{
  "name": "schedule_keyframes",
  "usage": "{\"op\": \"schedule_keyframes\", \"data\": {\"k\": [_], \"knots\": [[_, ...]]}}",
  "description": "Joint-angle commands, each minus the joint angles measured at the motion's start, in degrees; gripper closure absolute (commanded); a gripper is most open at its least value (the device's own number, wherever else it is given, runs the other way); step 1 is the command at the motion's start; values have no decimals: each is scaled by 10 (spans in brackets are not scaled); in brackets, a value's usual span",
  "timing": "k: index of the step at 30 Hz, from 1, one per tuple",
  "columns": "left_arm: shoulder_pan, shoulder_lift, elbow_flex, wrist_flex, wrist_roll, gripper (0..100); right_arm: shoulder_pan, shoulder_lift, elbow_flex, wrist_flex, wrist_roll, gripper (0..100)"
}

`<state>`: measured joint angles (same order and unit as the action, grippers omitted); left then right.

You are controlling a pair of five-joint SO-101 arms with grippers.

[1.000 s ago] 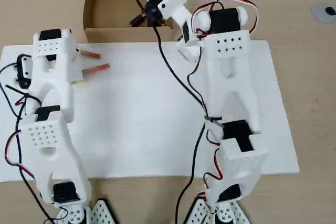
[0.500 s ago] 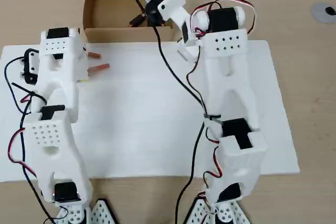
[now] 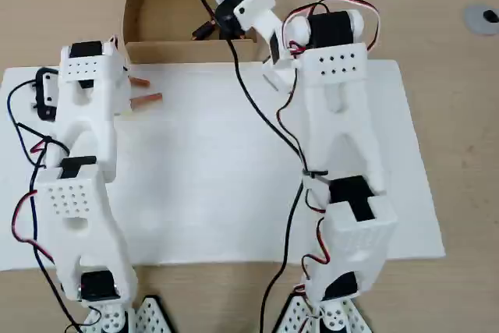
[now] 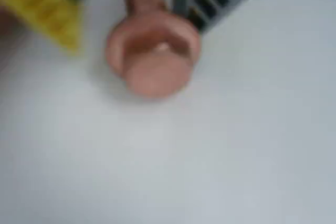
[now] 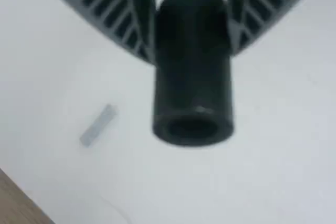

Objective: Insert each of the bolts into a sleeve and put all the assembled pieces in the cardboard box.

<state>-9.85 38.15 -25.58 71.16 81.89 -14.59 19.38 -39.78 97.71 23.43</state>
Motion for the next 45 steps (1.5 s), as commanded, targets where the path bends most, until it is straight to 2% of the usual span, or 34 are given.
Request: {"op": "schedule_keyframes", "data": {"k": [1,13,18,23,25,27,32,36,39,45], "knots": [[6,2,-11,-14,-5,988,-1,-9,-29,-10,-3,987],[5,2,-18,-1,-12,994,-1,-9,-29,-7,-4,987],[15,-24,-89,110,-89,995,-2,-10,-36,-6,-6,987],[39,-40,-133,184,-150,995,-11,-52,-147,47,-21,987],[54,-40,-155,190,-213,995,-10,-90,-165,48,-36,987],[70,-47,-186,192,-309,995,-14,-153,-156,49,-47,987],[118,-95,-282,272,-501,995,-31,-331,12,48,-100,987],[142,-158,-344,293,-602,995,-38,-487,213,47,-108,987],[148,-224,-351,293,-632,996,-44,-602,336,47,-107,987],[147,-373,-348,293,-636,996,-47,-804,545,13,-107,987]]}}
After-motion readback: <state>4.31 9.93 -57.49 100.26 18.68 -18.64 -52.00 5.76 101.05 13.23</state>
